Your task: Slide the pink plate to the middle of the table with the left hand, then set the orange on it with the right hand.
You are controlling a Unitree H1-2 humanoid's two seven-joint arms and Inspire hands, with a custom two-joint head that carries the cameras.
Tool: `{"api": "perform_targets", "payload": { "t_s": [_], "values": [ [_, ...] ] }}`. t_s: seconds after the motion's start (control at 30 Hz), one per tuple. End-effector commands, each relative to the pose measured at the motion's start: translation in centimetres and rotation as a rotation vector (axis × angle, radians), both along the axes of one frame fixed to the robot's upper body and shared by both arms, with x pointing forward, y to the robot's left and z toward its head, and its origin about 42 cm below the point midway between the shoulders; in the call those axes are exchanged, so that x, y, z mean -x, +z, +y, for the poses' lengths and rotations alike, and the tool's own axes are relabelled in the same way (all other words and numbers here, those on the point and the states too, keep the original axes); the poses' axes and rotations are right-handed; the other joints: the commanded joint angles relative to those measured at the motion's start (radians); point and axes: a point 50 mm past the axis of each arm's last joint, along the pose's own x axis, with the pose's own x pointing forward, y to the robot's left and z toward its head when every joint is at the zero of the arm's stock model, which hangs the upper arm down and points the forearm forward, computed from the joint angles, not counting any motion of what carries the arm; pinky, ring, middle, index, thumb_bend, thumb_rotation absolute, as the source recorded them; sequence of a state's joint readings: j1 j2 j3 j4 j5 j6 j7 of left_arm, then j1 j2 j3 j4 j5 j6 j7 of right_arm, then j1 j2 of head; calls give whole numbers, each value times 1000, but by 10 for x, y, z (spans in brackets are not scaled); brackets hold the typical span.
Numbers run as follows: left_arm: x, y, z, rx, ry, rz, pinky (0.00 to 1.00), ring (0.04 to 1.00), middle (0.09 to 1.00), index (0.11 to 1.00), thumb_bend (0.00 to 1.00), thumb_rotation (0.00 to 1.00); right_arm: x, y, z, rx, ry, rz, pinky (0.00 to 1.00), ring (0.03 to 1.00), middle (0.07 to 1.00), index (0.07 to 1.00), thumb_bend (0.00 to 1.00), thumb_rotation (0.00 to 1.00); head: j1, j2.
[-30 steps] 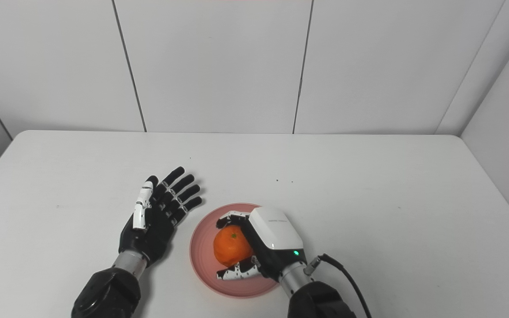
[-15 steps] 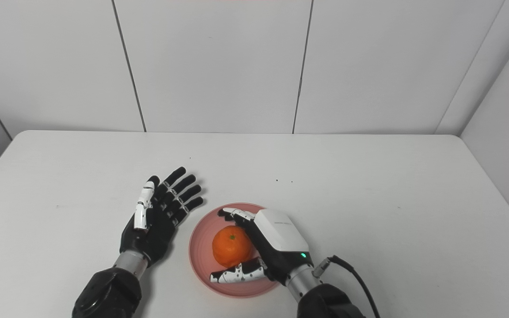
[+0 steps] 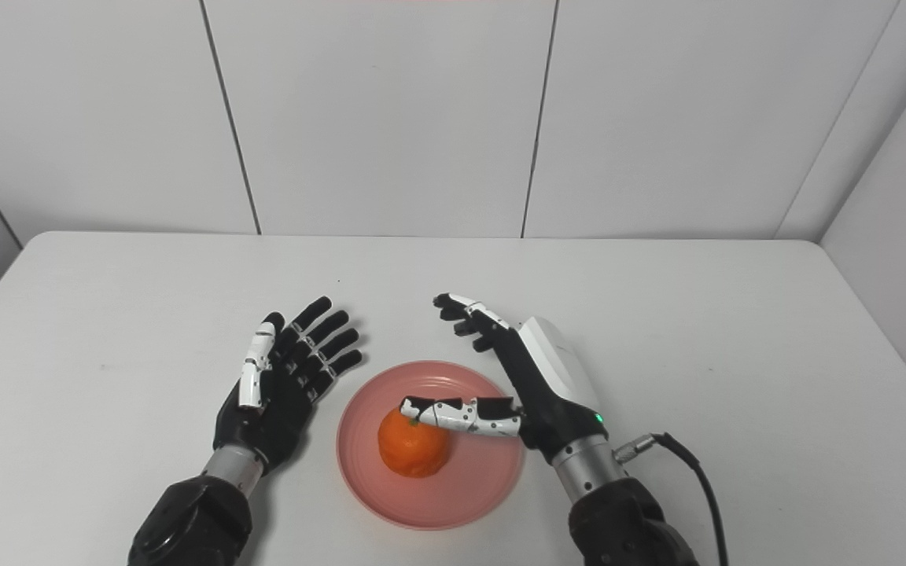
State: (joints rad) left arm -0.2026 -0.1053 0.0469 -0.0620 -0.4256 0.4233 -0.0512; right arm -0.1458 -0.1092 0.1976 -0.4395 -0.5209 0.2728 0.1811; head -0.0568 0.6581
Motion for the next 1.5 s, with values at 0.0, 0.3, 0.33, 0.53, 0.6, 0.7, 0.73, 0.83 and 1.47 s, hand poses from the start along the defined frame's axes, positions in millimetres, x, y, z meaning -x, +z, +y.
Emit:
{"api": "perform_targets", "payload": {
  "t_s": [0.0,0.3,0.33,0.53,0.6,0.7,0.73,0.83,1.47],
  "values": [
    [1,-1,-1,-17,-8,21,758,790,805,796,336,1000,4,13,-7,-19,-30,-71,699,777,807,839,914,699,-1,-1],
    [5,5,-1,-40,-3,-10,765,796,809,800,341,1000,7,-12,-21,-289,-90,68,818,883,905,903,727,1000,5,-3],
    [6,6,-1,-44,-6,-17,773,800,815,809,340,1000,6,-16,-22,-369,-93,106,876,915,933,929,674,1000,5,-5],
    [13,18,2,-78,2,-42,820,834,848,845,338,1000,6,-28,-22,-597,-119,187,996,968,976,974,436,1000,9,-14],
    [15,20,3,-82,5,-50,840,850,861,854,339,1000,7,-29,-22,-615,-132,194,1000,971,978,975,351,1000,10,-16],
    [22,25,6,-101,16,-70,871,872,884,876,339,1000,14,-36,-21,-667,-155,219,1000,986,989,987,290,1000,13,-19],
    [24,26,7,-104,16,-75,878,877,889,882,339,1000,15,-37,-21,-675,-157,224,1000,989,991,990,282,1000,15,-20],
    [27,26,9,-105,18,-76,905,903,915,907,338,1000,18,-41,-18,-703,-148,242,1000,998,994,997,268,1000,14,-23],
    [44,10,5,-98,24,-33,930,925,935,923,334,1000,25,-57,-8,-727,-131,291,1000,985,993,985,244,1000,21,-44]
  ]
}}
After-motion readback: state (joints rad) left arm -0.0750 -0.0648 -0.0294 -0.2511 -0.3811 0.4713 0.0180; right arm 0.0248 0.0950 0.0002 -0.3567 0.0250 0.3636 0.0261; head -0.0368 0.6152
